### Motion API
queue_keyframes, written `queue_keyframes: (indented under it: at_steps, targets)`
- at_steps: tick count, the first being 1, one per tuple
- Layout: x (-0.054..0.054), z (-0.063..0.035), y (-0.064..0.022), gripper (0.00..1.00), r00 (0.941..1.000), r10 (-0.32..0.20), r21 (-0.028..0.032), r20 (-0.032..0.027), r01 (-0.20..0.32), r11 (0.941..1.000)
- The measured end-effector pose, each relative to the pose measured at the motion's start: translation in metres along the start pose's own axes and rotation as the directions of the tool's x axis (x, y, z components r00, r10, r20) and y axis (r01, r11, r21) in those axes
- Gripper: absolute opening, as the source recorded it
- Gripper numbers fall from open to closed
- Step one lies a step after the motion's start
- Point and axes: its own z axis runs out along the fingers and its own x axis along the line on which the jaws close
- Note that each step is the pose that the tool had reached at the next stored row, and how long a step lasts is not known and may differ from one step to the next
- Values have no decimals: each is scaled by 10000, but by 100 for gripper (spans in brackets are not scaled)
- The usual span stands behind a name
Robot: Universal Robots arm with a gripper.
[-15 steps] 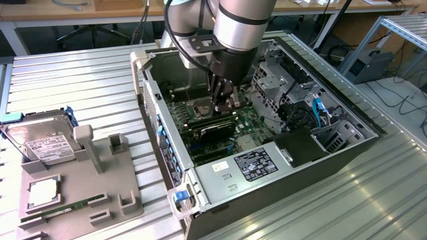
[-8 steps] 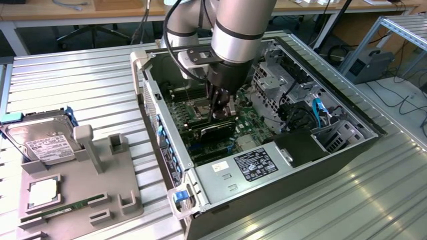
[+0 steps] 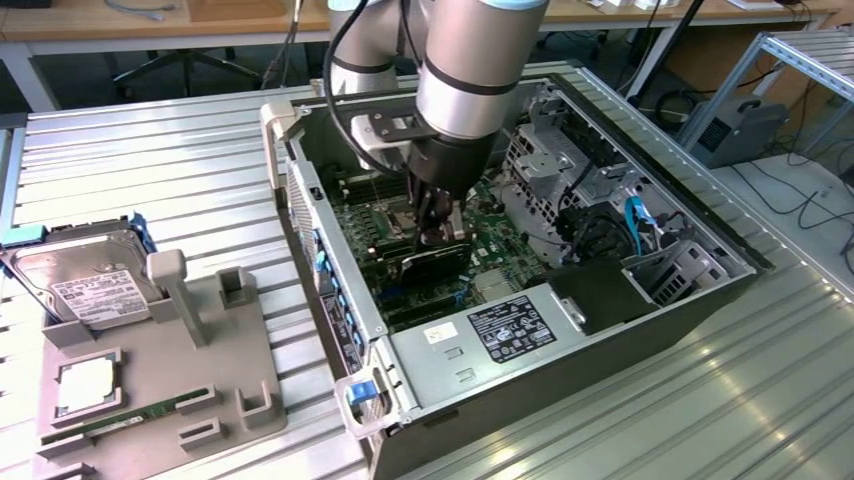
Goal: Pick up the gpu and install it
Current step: 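Press down on the gpu until it lock into place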
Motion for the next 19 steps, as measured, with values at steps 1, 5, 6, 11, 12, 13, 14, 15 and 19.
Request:
queue_keyframes:
  at_steps: [1,5,6,11,12,13,14,15,19]
  targets:
    - [-3,7,5,11,10000,-22,2,-3,22,10000]
    - [-10,23,36,11,9999,-119,26,3,119,9999]
    - [-11,26,36,11,9999,-160,32,2,160,9999]
    - [-19,75,70,11,9991,-416,84,0,416,9991]
    - [-19,79,71,11,9991,-429,86,-2,429,9990]
    - [-19,80,71,11,9991,-432,87,-2,432,9990]
    - [-21,83,71,11,9991,-435,89,3,435,9990]
    - [-28,83,69,11,9990,-442,88,0,442,9990]
    - [-30,82,46,11,9990,-443,88,-1,443,9990]
